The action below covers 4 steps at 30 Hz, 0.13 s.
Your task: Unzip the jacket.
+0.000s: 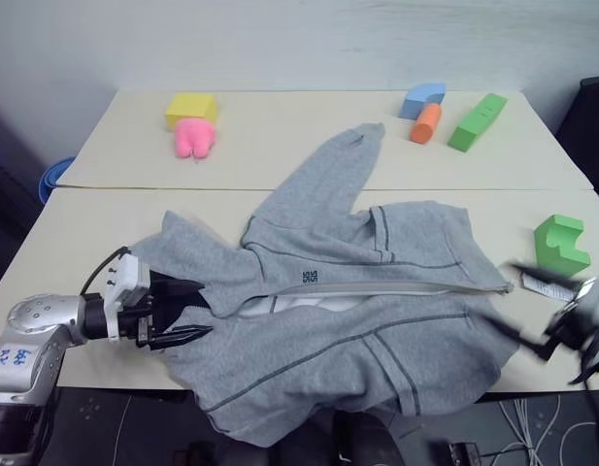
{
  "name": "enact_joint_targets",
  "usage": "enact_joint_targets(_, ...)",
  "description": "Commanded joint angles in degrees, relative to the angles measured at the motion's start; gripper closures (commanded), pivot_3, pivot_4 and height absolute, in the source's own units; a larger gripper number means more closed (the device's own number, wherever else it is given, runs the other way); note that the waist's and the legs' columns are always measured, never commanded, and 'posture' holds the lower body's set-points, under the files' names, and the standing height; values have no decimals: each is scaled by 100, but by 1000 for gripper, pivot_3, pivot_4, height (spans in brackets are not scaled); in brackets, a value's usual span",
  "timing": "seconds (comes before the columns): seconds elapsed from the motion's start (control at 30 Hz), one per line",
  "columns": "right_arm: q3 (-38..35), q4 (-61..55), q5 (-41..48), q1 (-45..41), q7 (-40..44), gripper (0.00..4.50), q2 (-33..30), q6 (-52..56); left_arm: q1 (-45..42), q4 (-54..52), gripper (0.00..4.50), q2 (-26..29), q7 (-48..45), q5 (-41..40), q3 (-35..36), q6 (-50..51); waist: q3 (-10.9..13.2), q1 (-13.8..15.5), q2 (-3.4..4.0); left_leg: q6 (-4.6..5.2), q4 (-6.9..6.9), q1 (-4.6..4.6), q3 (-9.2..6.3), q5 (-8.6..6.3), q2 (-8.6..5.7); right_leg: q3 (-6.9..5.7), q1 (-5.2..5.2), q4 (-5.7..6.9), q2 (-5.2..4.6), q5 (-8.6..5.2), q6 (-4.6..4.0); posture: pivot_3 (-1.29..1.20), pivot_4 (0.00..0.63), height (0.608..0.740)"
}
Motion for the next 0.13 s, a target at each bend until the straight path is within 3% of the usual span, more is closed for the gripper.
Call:
enact_joint_targets(0.03, 142, -84, -126, 75, 277, 30, 206, -381, 478, -170, 0, 55, -11, 301, 264, -494, 1, 23, -2, 3, 1, 0, 5, -4, 0, 0, 0, -5, 1, 0, 0, 0, 150, 740)
enact_joint_targets(0.13, 455, 187, -426, 55, 487, 30, 402, -786, 751, -173, 0, -65, 147, 415, 365, -746, 0, 54, -8, 9, 3, -2, 8, -12, -1, -2, 0, -18, 2, 1, 1, 0, 150, 740)
